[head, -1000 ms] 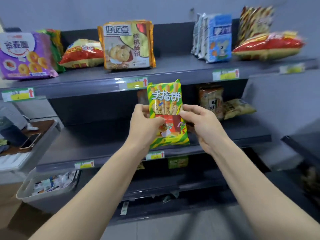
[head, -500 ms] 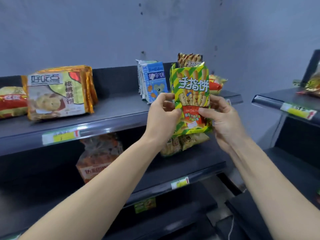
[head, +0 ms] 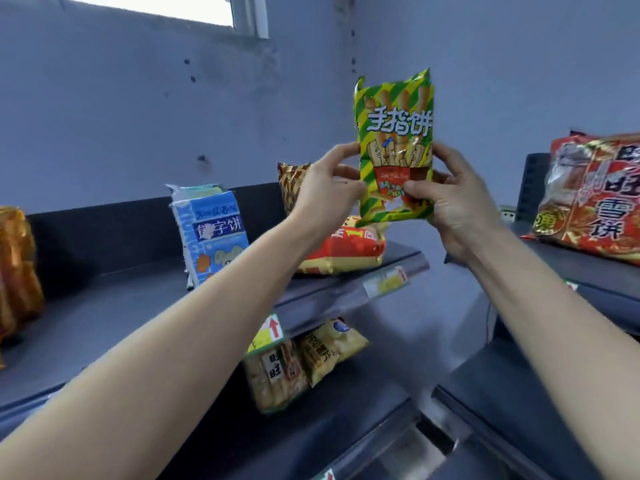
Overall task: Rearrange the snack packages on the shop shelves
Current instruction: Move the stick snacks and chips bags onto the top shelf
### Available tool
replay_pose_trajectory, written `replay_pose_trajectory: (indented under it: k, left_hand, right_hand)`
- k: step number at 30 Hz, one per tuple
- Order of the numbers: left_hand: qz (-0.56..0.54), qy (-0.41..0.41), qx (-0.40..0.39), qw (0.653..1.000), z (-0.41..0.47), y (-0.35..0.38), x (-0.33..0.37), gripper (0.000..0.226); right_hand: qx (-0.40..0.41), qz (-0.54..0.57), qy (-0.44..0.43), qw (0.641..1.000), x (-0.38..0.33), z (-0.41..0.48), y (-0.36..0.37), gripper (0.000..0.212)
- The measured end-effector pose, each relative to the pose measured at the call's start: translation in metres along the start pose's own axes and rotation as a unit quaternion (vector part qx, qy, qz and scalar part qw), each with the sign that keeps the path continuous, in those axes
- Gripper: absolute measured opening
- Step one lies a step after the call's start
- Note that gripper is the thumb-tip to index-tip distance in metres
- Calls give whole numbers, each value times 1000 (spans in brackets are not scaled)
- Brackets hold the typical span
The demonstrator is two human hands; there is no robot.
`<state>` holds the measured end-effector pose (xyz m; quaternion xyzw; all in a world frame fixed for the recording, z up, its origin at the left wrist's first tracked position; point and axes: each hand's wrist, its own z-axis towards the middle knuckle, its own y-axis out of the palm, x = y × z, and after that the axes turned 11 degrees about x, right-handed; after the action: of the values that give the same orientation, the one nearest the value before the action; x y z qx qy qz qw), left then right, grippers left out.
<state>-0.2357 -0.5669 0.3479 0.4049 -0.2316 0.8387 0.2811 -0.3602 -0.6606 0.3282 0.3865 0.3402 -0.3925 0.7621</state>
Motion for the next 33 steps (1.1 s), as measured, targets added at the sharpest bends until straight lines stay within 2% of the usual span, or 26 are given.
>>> replay_pose_trajectory:
  k: [5, 12, 15, 20, 24, 29, 33]
  left_hand:
    - [101, -21, -58, 993, 51, 15, -19, 65]
    - [212, -61, -62, 973, 93, 32, -40, 73]
    - [278, -96, -49, 955, 100, 35, -55, 74]
    - [395, -162, -70, 902, 98, 31, -79, 64]
    - [415, -169, -61, 892, 97, 33, -77, 60]
    - [399, -172, -73, 898, 94, 40, -63, 73]
    - [431, -158, -58, 887, 91, 41, -57, 78]
  right_hand:
    - [-36, -25, -14, 999, 28, 56, -3, 57]
    - [-83, -20, 3, 996, 69, 122, 2, 57]
    - [-114, -30, 22, 993, 90, 138, 5, 60]
    - [-163, -19, 99, 981, 129, 145, 3, 57]
    - [-150, 33, 143, 978, 150, 142, 3, 52]
    - [-151, 89, 175, 969, 147, 151, 1, 56]
    - [-170, 104, 186, 962, 144, 152, 9, 57]
